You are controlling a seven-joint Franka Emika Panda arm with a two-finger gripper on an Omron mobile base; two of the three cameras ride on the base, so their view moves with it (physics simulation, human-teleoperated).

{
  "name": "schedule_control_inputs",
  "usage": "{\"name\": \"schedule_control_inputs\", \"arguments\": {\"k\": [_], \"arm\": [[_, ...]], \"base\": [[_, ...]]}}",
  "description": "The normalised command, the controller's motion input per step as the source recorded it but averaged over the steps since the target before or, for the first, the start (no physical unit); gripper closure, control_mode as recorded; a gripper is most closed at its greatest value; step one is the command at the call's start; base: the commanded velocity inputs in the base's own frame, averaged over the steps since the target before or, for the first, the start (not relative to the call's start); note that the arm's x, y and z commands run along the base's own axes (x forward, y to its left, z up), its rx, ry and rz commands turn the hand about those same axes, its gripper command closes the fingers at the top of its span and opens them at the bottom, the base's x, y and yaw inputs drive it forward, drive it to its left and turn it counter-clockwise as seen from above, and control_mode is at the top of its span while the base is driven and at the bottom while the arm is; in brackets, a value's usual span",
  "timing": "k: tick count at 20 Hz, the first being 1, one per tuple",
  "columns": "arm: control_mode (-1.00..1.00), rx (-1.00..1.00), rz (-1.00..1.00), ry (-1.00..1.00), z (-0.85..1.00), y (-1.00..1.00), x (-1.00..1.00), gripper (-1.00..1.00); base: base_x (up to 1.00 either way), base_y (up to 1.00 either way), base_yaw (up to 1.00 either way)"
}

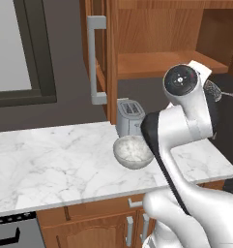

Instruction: Open the cabinet and setup a tea strainer by placing it in the bowl upright.

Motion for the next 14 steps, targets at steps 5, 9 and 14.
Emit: {"name": "schedule_control_inputs", "arguments": {"k": [5,9,14], "arm": [[-1.0,0.0,0.13,0.0,-0.33,0.17,-0.88,1.0],[-1.0,0.0,0.2,0.0,-0.43,0.26,-0.86,1.0],[-1.0,0.0,0.13,0.02,-0.39,0.37,-0.37,1.0]], "base": [[0.0,0.0,0.0],[0.0,0.0,0.0],[0.0,0.0,0.0]]}}
